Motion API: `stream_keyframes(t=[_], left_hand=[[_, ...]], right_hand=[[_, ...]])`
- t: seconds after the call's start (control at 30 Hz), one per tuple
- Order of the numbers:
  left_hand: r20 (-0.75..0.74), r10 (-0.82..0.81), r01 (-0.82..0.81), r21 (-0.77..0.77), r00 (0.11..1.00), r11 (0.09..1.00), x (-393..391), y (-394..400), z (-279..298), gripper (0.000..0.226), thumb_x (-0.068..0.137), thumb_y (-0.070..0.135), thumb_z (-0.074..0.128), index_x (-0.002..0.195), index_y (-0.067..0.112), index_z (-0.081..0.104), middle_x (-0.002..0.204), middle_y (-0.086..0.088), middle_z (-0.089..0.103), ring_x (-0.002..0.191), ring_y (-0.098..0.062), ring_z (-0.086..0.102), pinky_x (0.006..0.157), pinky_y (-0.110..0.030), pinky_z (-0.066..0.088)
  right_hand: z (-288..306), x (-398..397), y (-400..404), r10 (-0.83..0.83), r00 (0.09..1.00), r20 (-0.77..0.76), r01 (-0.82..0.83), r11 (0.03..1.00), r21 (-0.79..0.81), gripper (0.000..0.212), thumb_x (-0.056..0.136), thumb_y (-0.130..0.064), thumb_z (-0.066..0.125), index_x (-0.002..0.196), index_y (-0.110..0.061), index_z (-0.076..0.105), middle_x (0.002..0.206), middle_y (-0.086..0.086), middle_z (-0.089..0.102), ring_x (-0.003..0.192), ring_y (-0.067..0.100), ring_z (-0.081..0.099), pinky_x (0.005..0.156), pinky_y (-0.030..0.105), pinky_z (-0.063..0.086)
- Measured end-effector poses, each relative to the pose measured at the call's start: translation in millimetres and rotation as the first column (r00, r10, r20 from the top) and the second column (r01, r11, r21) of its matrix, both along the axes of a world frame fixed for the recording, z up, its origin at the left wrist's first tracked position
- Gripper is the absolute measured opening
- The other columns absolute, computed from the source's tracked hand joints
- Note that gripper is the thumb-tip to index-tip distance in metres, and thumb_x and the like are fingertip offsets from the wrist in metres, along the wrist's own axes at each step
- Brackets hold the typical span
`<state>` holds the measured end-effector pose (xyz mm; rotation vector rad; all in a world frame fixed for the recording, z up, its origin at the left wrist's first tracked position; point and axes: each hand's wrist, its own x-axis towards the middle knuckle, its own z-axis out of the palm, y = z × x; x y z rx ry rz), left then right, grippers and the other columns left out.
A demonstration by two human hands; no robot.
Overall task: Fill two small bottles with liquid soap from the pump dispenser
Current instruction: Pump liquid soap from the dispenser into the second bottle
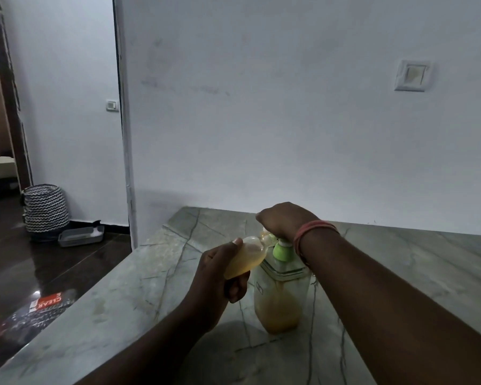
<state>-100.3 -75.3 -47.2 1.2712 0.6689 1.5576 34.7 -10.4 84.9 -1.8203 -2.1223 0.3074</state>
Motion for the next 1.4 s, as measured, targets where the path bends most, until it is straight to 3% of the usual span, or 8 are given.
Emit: stream_keyframes(t=[0.1, 0.27, 0.47, 0.6, 0.8, 1.0, 1.23, 1.4], left_hand=[[-0.005, 0.014, -0.014, -0.002, 1.0, 1.0, 1.0, -2.1, 1.2, 0.047, 0.086, 0.054, 0.07, 0.083, 0.007, 0.075, 0.054, -0.011, 0.051, 0.039, -0.015, 0.04, 0.042, -0.022, 0.035], [-0.018, 0.005, -0.005, -0.003, 1.0, 1.0, 0.8, -3.6, -0.7, 0.043, 0.085, 0.056, 0.069, 0.084, 0.014, 0.078, 0.056, -0.01, 0.052, 0.04, -0.014, 0.041, 0.042, -0.022, 0.035], [-0.011, 0.014, -0.013, 0.018, 1.0, 1.0, -1.2, 3.1, -3.8, 0.056, 0.09, 0.053, 0.068, 0.088, -0.003, 0.069, 0.053, -0.008, 0.052, 0.039, -0.014, 0.041, 0.043, -0.022, 0.036], [-0.016, 0.02, -0.02, 0.009, 1.0, 1.0, 0.0, 2.2, -2.3, 0.045, 0.088, 0.054, 0.068, 0.082, 0.009, 0.074, 0.054, -0.009, 0.051, 0.04, -0.014, 0.041, 0.043, -0.022, 0.035], [0.0, 0.012, -0.012, 0.009, 1.0, 1.0, 0.7, -2.8, 0.0, 0.043, 0.088, 0.053, 0.067, 0.085, 0.011, 0.077, 0.054, -0.01, 0.05, 0.04, -0.014, 0.039, 0.042, -0.022, 0.034], [0.003, 0.018, -0.018, 0.007, 1.0, 1.0, -0.9, 3.2, -3.2, 0.055, 0.088, 0.052, 0.068, 0.086, -0.004, 0.067, 0.053, -0.01, 0.051, 0.039, -0.015, 0.04, 0.043, -0.021, 0.034], [0.0, 0.016, -0.016, 0.007, 1.0, 1.0, 0.0, -0.9, 1.0, 0.042, 0.087, 0.053, 0.068, 0.083, 0.012, 0.077, 0.054, -0.01, 0.051, 0.039, -0.015, 0.04, 0.042, -0.023, 0.034], [0.008, 0.001, -0.001, 0.006, 1.0, 1.0, 0.9, -4.1, 1.8, 0.037, 0.086, 0.052, 0.068, 0.082, 0.016, 0.078, 0.055, -0.009, 0.051, 0.04, -0.015, 0.039, 0.043, -0.022, 0.033]], right_hand=[[2.3, -1.3, -1.1, 0.018, 0.999, 0.045, -0.017, 1.0, -0.013, 0.026, 0.091, -0.035, 0.041, 0.08, -0.017, 0.055, 0.095, 0.004, 0.054, 0.083, 0.02, 0.052, 0.064, 0.027, 0.034], [3.3, -1.3, -0.4, 0.024, 0.999, 0.042, -0.023, 1.0, -0.018, 0.025, 0.085, -0.037, 0.048, 0.075, -0.016, 0.058, 0.085, 0.002, 0.062, 0.071, 0.016, 0.057, 0.052, 0.025, 0.034], [-2.8, -1.3, 2.1, 0.042, 0.998, 0.039, -0.041, 0.999, -0.011, 0.026, 0.091, -0.034, 0.039, 0.086, -0.016, 0.057, 0.099, 0.007, 0.057, 0.086, 0.022, 0.052, 0.066, 0.029, 0.033], [-0.2, -3.3, 1.5, 0.02, 0.999, 0.046, -0.02, 1.0, -0.004, 0.023, 0.09, -0.032, 0.041, 0.088, -0.016, 0.057, 0.111, 0.008, 0.06, 0.089, 0.022, 0.052, 0.07, 0.028, 0.034], [5.6, -4.9, -2.1, 0.056, 0.987, 0.148, -0.054, 0.998, -0.014, 0.027, 0.088, -0.033, 0.047, 0.069, -0.016, 0.054, 0.079, 0.002, 0.06, 0.063, 0.015, 0.053, 0.05, 0.025, 0.033], [-1.3, -0.6, -0.9, 0.049, 0.999, 0.01, -0.049, 0.999, 0.014, 0.025, 0.092, -0.034, 0.041, 0.088, -0.016, 0.057, 0.094, 0.005, 0.054, 0.083, 0.021, 0.051, 0.059, 0.027, 0.031], [1.2, -0.6, -5.2, 0.048, 0.998, 0.049, -0.048, 0.999, -0.001, 0.024, 0.093, -0.034, 0.041, 0.087, -0.016, 0.056, 0.108, 0.006, 0.061, 0.085, 0.02, 0.052, 0.065, 0.028, 0.032], [3.5, -1.7, -1.3, 0.066, 0.993, 0.101, -0.068, 0.998, 0.014, 0.027, 0.09, -0.038, 0.047, 0.077, -0.017, 0.057, 0.089, 0.002, 0.06, 0.066, 0.012, 0.051, 0.051, 0.025, 0.033]])
